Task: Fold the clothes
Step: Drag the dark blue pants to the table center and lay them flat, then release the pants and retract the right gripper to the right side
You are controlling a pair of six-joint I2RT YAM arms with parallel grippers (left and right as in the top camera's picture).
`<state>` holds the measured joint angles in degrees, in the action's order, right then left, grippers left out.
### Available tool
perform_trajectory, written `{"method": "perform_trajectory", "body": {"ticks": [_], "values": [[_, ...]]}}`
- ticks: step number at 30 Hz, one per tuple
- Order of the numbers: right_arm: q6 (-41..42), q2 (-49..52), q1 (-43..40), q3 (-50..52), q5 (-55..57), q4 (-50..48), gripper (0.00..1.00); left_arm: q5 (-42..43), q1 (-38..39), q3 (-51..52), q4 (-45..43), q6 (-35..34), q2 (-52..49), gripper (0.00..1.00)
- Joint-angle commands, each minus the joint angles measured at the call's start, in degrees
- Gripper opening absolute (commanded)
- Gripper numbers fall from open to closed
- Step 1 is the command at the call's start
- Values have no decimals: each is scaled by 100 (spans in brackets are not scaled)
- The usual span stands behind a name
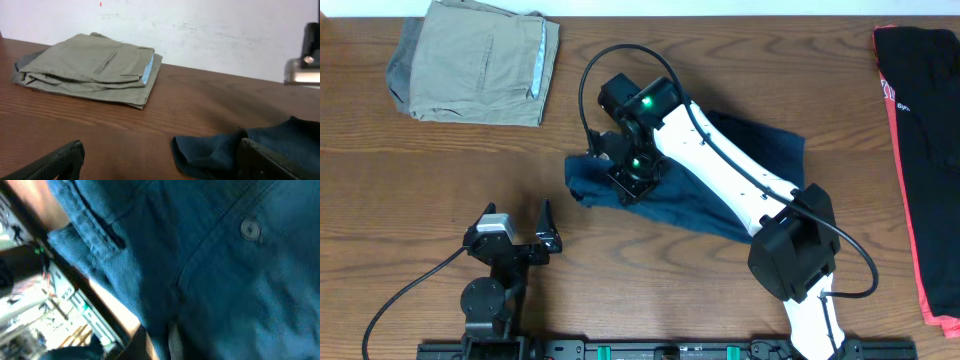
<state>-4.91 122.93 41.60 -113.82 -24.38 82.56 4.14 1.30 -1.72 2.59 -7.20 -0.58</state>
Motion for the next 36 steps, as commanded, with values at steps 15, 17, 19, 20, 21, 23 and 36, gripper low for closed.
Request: {"method": "perform_trajectory", "body": {"ticks": [15,17,19,20,21,23,36], "values": [[1432,-859,-702,-39,2135,264,40,61,17,149,98,79,35,98],[1805,-1036,-1049,-39,2758,319,71,59,17,149,98,79,35,98],[2065,-1167,-1460,-39,3300,345,99,59,17,149,98,79,35,98],[2146,-1209,-1694,-39,3585,356,99,59,17,149,98,79,35,98],[2223,-1217,-1937,-39,3823,369,99,61,17,149,98,79,35,98],[2269,-1211,-2433,-39,4092,365,99,61,17,149,98,79,35,98],[2911,-1126,-5331,-39,3917,-258,99,61,17,149,98,79,35,98]]}}
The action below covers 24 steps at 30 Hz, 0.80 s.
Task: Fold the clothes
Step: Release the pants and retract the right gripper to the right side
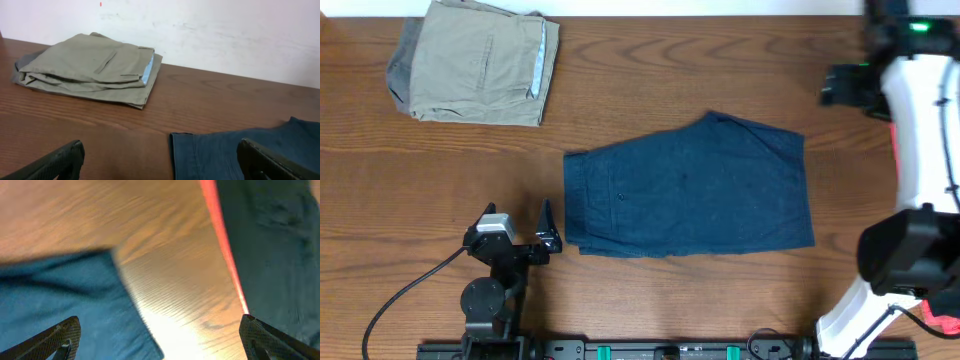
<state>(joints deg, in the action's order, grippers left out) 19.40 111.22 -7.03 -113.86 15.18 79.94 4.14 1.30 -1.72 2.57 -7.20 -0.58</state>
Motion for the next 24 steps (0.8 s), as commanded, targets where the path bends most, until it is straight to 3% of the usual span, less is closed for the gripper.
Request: {"method": "perform_trajectory", "body": {"ticks": [1,10,24], "values": [[557,44,-662,-35,-229,11,99,59,17,149,101,79,35,98],[586,46,-1738,-35,-817,243,99,59,17,149,101,79,35,98],[584,44,-1926,-35,-857,256,99,66,17,149,90,72,35,98]]}}
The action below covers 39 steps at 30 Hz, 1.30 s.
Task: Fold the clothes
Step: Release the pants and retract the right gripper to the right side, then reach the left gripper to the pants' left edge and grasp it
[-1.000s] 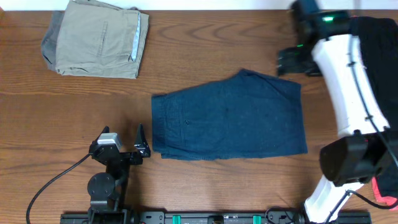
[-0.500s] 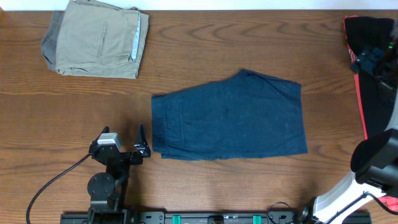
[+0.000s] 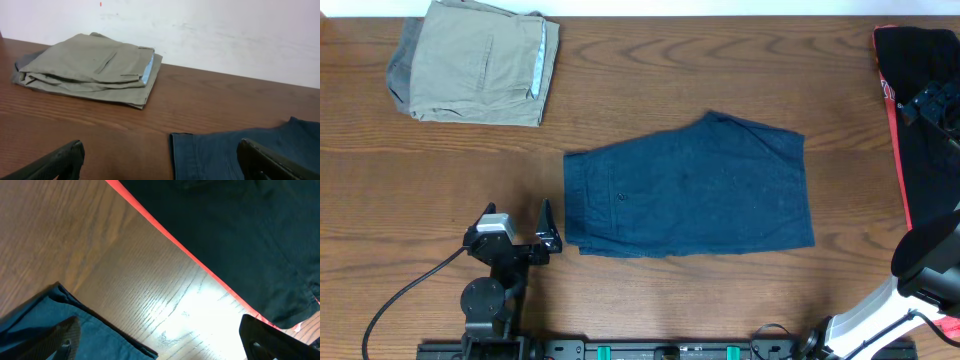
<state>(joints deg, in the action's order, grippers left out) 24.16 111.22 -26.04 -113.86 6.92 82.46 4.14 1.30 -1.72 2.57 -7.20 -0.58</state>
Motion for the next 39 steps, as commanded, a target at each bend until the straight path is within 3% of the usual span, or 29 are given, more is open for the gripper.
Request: {"method": "perform_trajectory", "body": {"ticks": [1,8,10,16,20,32,35,39], "values": [[107,44,-24,-35,-31,4,99,166,17,149,87,42,35,98],[107,44,-20,-35,-31,4,99,1320,17,144,2,-2076,24,98],[107,44,-20,-35,-31,4,99,1526,17,133,-155,-2179,24,98],[107,44,-20,-35,-31,2,99,1965,17,-424,-236,-1698,-90,98],[107,44,-20,-35,-31,4,99,1919,15,-1456,214,-1182,-782,98],[107,44,-15,-35,-31,2,99,1921,17,-6054,4959,564,-5783,98],[107,44,-15,-35,-31,4,99,1921,17,-6649,5226,610,-6752,98],[107,44,-15,-35,-31,4,99,1921,17,-6690,5154,612,-7672,98]]}}
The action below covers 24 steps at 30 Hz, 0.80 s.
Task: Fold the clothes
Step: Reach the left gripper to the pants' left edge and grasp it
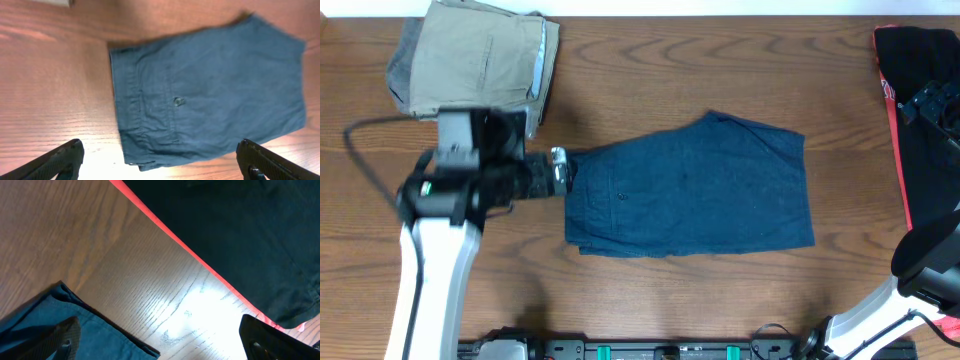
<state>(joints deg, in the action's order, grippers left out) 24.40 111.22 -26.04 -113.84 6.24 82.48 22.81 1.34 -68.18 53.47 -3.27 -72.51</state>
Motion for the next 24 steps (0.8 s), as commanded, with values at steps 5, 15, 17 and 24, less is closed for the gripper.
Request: {"method": "perform_trajectory", "body": {"ticks": [5,15,17,24], "values": [[83,44,-15,-37,37,0,99,59,13,-44,116,195,-1484,98],[83,44,-15,-37,37,2,99,79,4,-42,109,247,-2702,98],[83,44,-15,-37,37,0,99,81,0,-39,111,289,-2830,98],[83,44,-15,-37,37,2,99,809,2,37,66,822,-3307,98]]}}
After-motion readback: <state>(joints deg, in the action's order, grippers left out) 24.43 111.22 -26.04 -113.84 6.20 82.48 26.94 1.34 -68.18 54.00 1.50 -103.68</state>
